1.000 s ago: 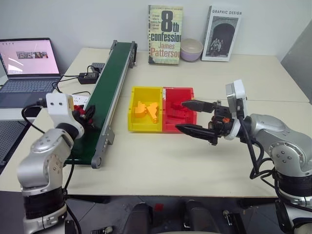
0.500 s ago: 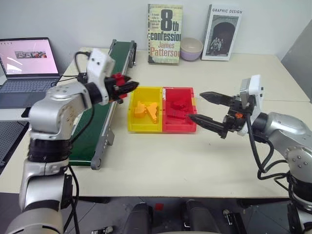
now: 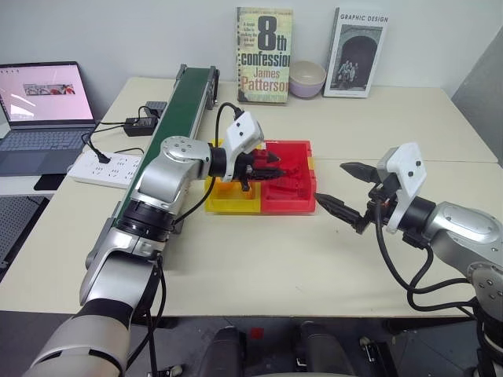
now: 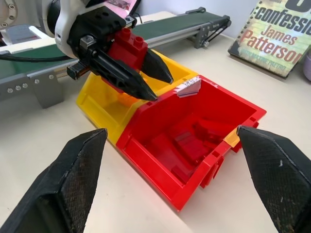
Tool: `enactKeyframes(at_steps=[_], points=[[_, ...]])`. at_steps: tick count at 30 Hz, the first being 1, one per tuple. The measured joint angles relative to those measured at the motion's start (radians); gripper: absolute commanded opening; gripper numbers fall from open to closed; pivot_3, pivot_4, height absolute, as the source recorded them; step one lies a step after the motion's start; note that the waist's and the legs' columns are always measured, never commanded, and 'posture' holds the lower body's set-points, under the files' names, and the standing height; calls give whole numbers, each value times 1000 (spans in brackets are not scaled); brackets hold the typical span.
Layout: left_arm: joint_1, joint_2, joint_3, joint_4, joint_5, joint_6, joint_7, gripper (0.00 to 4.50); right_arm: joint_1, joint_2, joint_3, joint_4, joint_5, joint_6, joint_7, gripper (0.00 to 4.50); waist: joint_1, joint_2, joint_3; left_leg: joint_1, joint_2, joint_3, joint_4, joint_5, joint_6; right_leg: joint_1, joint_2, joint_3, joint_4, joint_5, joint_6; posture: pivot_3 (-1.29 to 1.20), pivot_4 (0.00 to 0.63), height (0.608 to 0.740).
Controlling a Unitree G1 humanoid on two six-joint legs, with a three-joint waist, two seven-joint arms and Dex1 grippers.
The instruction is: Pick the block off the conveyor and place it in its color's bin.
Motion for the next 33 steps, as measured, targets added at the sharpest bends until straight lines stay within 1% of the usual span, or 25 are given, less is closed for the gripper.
enactKeyframes(at_steps=[4, 8, 10, 11, 14, 17, 18, 19, 21, 22, 23, 26, 28, 30, 33], points=[[-58, -101, -3, 167, 55, -106, 34, 1520, 9, -1, -6, -21, 19, 25, -11, 4500, 6, -1, 0, -1, -1, 0, 1, 0, 0, 0, 0, 0, 0, 0, 2, 0, 150, 740], [-110, -152, 12, 268, 77, -166, 57, 1520, 5, 1, -8, -20, 21, 32, -25, 4500, 6, -1, 0, -1, 0, 0, 1, 0, 0, 0, 0, 0, 0, -1, 3, 0, 150, 740], [-128, -172, 25, 308, 81, -189, 67, 2221, 1, 3, -9, -18, 21, 33, -35, 4500, 2, -1, 0, -1, 0, 0, 1, 0, 0, 0, 0, 0, 0, 0, 3, 0, 150, 740], [-134, -177, 28, 325, 86, -196, 68, 2243, 0, 4, -9, -17, 20, 34, -38, 4500, 1, -1, 0, 0, 0, -1, 0, 0, 0, 0, 0, -1, 0, 0, 2, 0, 150, 740], [-139, -177, 32, 362, 100, -218, 67, 2875, -1, 4, -9, -13, 20, 34, -41, 4500, 0, -1, 0, 0, 0, -1, 0, 0, 0, 0, 0, -1, 1, 0, 2, 0, 150, 740], [-139, -178, 52, 366, 100, -217, 52, 3476, -8, 4, -9, -6, 20, 35, -42, 4500, 0, -1, 0, 0, 0, 0, 1, 0, 0, 0, 0, -1, 0, 0, 2, 0, 150, 740], [-139, -178, 59, 366, 100, -217, 46, 3771, -11, 4, -9, -4, 20, 35, -42, 4500, 0, -1, 0, -1, 0, 0, 1, 0, 0, 0, 0, -1, 0, 0, 2, 0, 150, 740], [-139, -178, 65, 366, 100, -216, 44, 3902, -14, 4, -9, -2, 20, 35, -43, 4500, 0, -1, 0, -1, 0, 0, 1, 0, 0, 0, 0, -1, 0, 0, 2, 0, 150, 740], [-139, -176, 70, 365, 100, -213, 40, 4343, -27, 5, -8, 4, 20, 36, -43, 4500, 0, -1, 0, -1, 0, 0, 1, 0, 0, 0, 0, -1, 0, 0, 2, 0, 150, 740], [-139, -176, 70, 365, 100, -212, 39, 4464, -34, 5, -8, 4, 20, 36, -43, 4500, 0, -1, 0, -1, 0, -1, 1, 0, 0, 0, 0, -1, 0, 0, 2, 0, 150, 740], [-138, -174, 71, 360, 100, -208, 35, 4464, -37, 5, -7, 4, 20, 36, -42, 4500, 0, -1, 0, -1, 0, -1, 1, 0, 0, 0, 0, -1, 0, 0, 2, 0, 150, 740], [-130, -144, 82, 309, 92, -161, 6, 4464, -43, 2, 0, 16, 20, 36, -31, 4500, -3, -1, 0, 0, 0, 0, 1, 0, 0, 0, 0, -1, 1, 0, 2, 0, 150, 740], [-111, -100, 97, 245, 82, -119, -20, 4464, -50, -8, 3, 34, 21, 36, -7, 4500, -7, -1, 0, 0, 1, 0, 0, 0, 0, -1, 1, 0, 1, 0, 2, 0, 150, 740], [-56, -18, 113, 138, 62, -54, -65, 4464, -59, -47, 9, 57, 32, 35, 50, 4500, -13, 0, 0, 1, 1, 0, 0, 0, 0, -1, 1, 0, 2, 0, 1, 0, 150, 740], [37, 94, 158, 7, 24, 68, -88, 4464, -72, -75, 14, 103, 43, 16, 136, 4500, -14, 0, 1, 1, 2, -2, 0, 0, 0, 0, 1, 0, 2, 0, 1, 0, 150, 740]])
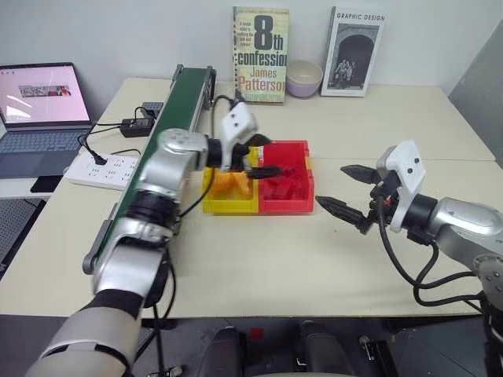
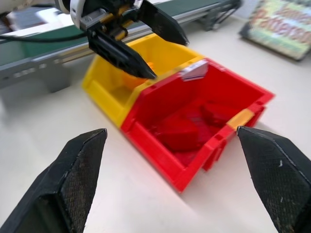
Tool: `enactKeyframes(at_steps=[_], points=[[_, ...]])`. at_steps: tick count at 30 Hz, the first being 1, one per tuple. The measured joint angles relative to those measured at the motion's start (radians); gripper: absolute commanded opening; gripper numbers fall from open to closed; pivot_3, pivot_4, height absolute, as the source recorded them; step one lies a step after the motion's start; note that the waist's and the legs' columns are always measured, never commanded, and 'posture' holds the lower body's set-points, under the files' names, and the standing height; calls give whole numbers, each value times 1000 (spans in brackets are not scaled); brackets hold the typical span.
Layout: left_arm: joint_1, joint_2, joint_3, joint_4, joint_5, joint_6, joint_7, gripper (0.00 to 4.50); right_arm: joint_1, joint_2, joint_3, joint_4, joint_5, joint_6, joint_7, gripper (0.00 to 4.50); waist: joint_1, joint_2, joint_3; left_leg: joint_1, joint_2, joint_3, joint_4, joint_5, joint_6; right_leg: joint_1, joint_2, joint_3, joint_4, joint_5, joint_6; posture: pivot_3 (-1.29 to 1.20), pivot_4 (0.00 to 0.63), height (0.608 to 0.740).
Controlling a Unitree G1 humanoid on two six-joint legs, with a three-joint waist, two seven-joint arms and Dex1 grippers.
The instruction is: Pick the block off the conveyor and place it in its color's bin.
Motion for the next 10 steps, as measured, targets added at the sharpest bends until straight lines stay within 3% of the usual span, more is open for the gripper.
enactKeyframes(at_steps=[5, 10], points=[[151, 166, 107, -240, -53, 178, 31, 4464, -38, -22, 3, 93, 3, -58, 122, 4500, 4, 0, 0, 0, 0, 0, 0, 0, 0, 1, -1, 0, -1, 0, 0, 0, 150, 740], [332, 258, 218, -441, -112, 314, 89, 4464, -45, -43, 6, 161, -10, -101, 201, 4500, 9, 0, 0, 0, -1, 1, 0, 0, 0, 1, -2, 1, -1, 0, 0, 0, 150, 740]])
